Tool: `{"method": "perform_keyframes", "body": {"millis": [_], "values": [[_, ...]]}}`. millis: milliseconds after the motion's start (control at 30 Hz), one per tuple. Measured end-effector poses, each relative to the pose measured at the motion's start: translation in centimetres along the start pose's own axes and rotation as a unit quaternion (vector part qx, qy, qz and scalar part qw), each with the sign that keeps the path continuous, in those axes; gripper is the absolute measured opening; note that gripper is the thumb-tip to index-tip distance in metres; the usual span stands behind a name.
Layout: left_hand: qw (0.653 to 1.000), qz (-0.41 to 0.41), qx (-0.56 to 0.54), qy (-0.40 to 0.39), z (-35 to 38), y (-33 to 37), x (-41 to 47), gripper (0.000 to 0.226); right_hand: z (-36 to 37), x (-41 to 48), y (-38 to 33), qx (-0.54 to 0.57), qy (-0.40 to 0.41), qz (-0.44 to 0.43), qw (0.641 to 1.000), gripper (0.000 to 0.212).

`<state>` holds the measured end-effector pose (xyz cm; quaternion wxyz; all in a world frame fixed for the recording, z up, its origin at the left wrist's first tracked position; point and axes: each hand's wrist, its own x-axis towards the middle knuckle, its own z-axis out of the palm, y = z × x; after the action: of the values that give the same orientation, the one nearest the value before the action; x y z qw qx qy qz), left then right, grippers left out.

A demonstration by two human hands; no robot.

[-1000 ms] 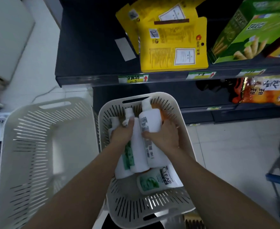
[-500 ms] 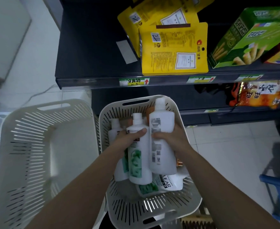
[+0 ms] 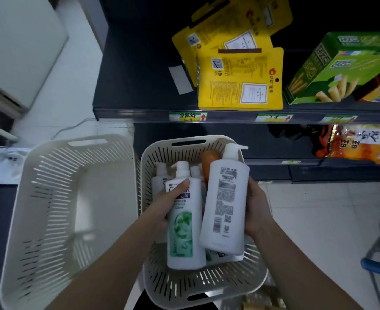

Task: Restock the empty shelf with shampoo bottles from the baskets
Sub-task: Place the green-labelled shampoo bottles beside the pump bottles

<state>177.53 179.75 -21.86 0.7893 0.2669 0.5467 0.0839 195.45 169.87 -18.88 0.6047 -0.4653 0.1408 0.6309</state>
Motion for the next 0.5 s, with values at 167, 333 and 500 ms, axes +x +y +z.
{"method": "perform_keyframes", "body": {"millis": [167,333,500], "values": [[0.998,0.03,-0.034,0.035,-0.7,1.3,-3.6,0.072,1.9,-1.7,0.0,0.014,-0.094,0.052,0.994,0.061],[0.994,0.059,-0.088,0.024,-2.2,3.3,-7.6,0.051,3.9,-2.2,0.7,-0.055,-0.118,0.056,0.99,0.053],[0.984,0.111,-0.122,0.065,-5.6,5.1,-11.7,0.043,7.0,-2.3,1.4,-0.147,-0.121,0.074,0.979,0.089]]}}
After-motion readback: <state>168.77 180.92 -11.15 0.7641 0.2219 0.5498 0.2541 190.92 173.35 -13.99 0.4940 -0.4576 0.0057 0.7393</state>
